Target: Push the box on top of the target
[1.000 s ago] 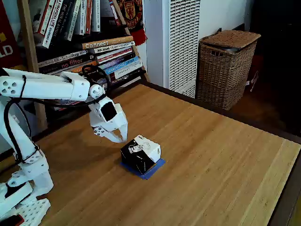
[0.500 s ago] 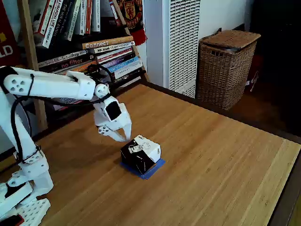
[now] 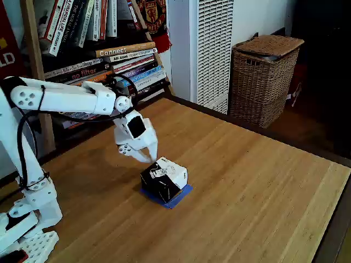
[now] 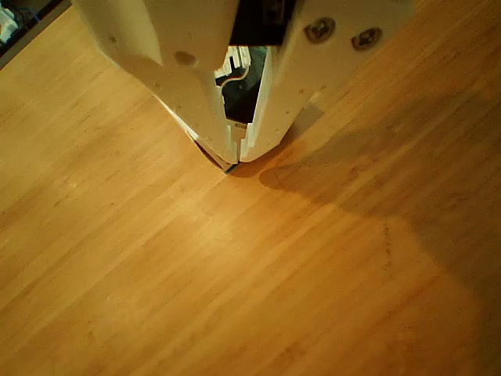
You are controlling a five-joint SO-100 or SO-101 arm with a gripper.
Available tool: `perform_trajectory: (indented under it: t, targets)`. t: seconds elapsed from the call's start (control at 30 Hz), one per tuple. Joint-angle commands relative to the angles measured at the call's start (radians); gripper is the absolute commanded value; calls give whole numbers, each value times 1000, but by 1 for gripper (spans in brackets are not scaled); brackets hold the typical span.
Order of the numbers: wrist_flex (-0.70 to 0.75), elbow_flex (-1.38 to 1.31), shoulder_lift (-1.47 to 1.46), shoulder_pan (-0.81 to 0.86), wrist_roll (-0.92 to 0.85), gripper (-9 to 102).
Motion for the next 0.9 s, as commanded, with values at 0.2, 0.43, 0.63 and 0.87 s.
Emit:
perform_trajectory:
  t: [0.2, 0.43, 0.63, 0.87]
  targets:
    - [5, -57, -12, 15, -15, 0]
    - [11, -67, -14, 29, -32, 0]
    - [18, -63, -12, 20, -23, 0]
    - [21, -51, -3, -6, -2, 0]
